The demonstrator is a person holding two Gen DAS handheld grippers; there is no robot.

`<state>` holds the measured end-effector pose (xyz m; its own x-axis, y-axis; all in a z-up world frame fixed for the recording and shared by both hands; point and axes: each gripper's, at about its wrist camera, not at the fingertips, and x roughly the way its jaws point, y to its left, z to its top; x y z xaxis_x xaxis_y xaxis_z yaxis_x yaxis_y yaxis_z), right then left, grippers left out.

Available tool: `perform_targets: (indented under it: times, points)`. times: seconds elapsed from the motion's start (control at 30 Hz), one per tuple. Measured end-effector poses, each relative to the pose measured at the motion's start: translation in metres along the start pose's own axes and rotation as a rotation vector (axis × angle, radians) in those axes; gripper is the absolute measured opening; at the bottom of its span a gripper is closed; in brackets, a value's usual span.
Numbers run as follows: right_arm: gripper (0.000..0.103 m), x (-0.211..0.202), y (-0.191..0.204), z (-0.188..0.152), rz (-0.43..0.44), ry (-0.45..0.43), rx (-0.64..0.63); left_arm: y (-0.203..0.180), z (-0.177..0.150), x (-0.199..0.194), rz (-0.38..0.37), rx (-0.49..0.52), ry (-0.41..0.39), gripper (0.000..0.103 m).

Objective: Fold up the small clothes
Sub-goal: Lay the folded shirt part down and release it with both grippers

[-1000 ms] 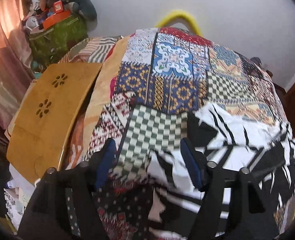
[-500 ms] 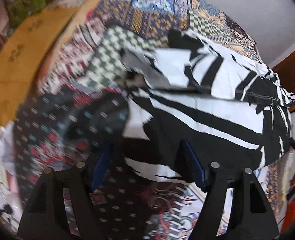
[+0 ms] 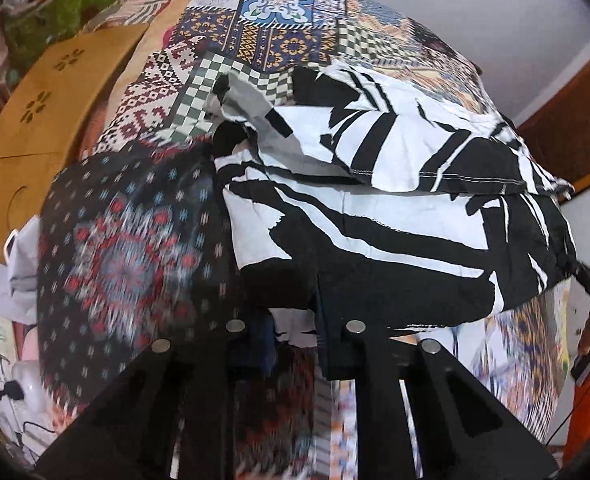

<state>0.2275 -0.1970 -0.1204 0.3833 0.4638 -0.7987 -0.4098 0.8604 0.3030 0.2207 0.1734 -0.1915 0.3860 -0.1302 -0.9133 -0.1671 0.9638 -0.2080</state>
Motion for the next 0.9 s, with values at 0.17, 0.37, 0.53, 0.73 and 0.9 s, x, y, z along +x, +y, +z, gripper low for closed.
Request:
perform_targets:
  times: [0.17, 0.37, 0.53, 0.73, 0.9]
  points:
    - [0.010, -0.008, -0.002, -0.024, 0.000, 0.018, 0.007, -0.004, -0.039, -0.009, 0.017, 0.039, 0.017, 0.017]
    - [0.013, -0.001, 0.000, -0.048, -0.044, 0.050, 0.011, -0.001, -0.063, -0.001, 0.064, 0.043, 0.026, 0.029]
    - [0.020, -0.017, 0.007, -0.045, -0.151, 0.023, -0.032, -0.001, -0.058, -0.017, 0.186, 0.086, -0.012, 0.040]
    - [0.032, -0.040, 0.029, -0.025, -0.198, -0.092, -0.117, -0.013, -0.031, -0.044, 0.190, 0.130, -0.102, 0.044]
    - [0.036, -0.017, 0.050, -0.013, -0.088, -0.081, -0.138, -0.037, -0.018, -0.021, 0.085, 0.161, -0.037, 0.047]
